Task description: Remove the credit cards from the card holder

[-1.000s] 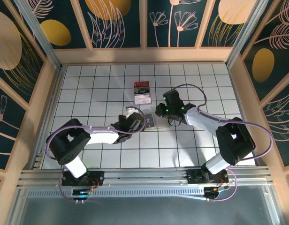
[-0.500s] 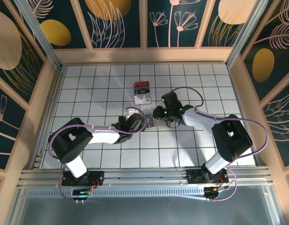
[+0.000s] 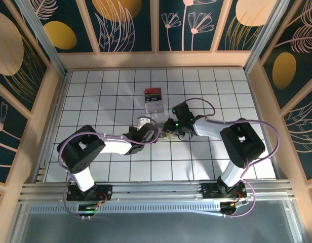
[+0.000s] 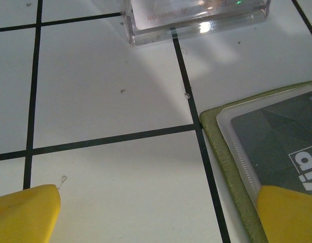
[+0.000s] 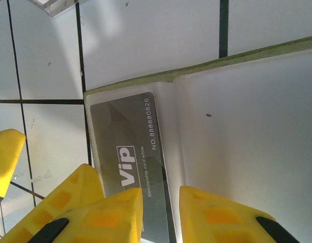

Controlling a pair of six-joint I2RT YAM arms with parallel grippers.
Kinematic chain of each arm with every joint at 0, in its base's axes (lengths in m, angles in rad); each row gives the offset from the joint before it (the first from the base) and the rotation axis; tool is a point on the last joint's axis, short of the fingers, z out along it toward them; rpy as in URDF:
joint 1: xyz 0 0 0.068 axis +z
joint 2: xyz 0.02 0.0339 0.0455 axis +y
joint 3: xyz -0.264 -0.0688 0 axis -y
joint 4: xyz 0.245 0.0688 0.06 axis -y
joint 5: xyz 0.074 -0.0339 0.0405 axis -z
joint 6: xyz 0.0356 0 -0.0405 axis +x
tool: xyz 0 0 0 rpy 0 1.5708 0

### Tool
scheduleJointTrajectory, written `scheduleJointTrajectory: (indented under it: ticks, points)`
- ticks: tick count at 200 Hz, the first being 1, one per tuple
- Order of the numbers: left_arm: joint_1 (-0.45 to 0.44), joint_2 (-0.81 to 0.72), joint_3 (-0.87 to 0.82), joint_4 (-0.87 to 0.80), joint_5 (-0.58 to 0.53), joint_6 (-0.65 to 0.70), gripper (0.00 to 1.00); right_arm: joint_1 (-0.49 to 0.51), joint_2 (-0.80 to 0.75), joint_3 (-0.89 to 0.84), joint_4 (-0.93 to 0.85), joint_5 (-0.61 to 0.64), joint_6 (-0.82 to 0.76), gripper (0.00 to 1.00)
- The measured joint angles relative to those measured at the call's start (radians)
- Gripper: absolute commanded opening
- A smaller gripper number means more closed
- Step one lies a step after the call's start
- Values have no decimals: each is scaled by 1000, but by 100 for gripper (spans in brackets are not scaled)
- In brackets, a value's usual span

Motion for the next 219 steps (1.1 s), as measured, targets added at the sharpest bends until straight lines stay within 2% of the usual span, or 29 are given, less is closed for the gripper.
scheduleJointTrajectory:
  ticks: [91,118,219]
  points:
    - [0,18,21,-16,1,-4,98,-5,37,0,29,-39,11,26]
    - [0,18,21,-17,3,-4,98,-9,43,0,37,-55,16,23]
    - [2,18,26,-28,3,-4,98,-54,42,-58,191,-212,45,19]
